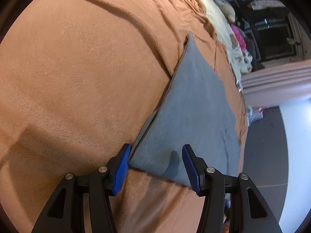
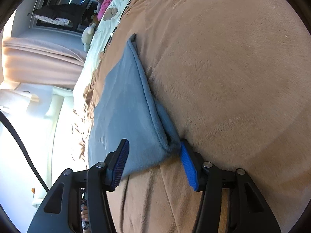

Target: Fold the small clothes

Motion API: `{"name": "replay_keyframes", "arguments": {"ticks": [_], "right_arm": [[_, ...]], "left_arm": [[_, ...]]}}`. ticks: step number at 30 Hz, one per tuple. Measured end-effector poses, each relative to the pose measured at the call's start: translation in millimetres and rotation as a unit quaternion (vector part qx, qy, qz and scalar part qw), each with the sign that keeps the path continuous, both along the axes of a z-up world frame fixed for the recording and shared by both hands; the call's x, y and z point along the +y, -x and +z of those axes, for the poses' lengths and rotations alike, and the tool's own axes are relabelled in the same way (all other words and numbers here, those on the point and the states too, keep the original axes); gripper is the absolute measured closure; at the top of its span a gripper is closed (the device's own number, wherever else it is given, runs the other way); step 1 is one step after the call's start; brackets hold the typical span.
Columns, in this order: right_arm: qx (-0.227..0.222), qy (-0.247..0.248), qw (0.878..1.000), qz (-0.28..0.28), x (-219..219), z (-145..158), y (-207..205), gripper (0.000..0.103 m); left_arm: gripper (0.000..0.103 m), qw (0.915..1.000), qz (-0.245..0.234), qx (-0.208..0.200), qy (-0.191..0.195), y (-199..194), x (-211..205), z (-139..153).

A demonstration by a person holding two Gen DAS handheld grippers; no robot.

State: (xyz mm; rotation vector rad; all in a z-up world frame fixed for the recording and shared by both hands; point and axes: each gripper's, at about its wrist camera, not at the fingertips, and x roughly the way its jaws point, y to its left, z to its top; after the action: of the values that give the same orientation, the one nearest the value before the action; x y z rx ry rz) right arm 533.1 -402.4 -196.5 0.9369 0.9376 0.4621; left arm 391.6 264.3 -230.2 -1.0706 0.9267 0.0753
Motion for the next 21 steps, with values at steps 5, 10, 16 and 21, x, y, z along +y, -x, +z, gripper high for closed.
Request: {"name": "replay_keyframes", "arguments": {"ticks": [5,10,16,21], "right_arm": [[-0.021,-0.004,1.0,0.009,1,5,8,0.06],[-0.027,-0.001,0.999,0.037,0,-2,13,0.06],[-0.019,0.036,0.998,0.04,-1,-14,11,0.062],[-0.019,0.071,0.997,0.028,5,-10,6,0.063]], "left_arm": [[0.054,0.9993,0.008,-0.035,0.0,8,0,12],[0.054,0.9992,-0.005,-0.04,-0.006,6,-2,22],[0.054,0.9992,-0.009,0.001,-0.038,-2,-12,6],[0.061,0.9977,-0.001,0.007,-0.067,-11,-11,7]]}}
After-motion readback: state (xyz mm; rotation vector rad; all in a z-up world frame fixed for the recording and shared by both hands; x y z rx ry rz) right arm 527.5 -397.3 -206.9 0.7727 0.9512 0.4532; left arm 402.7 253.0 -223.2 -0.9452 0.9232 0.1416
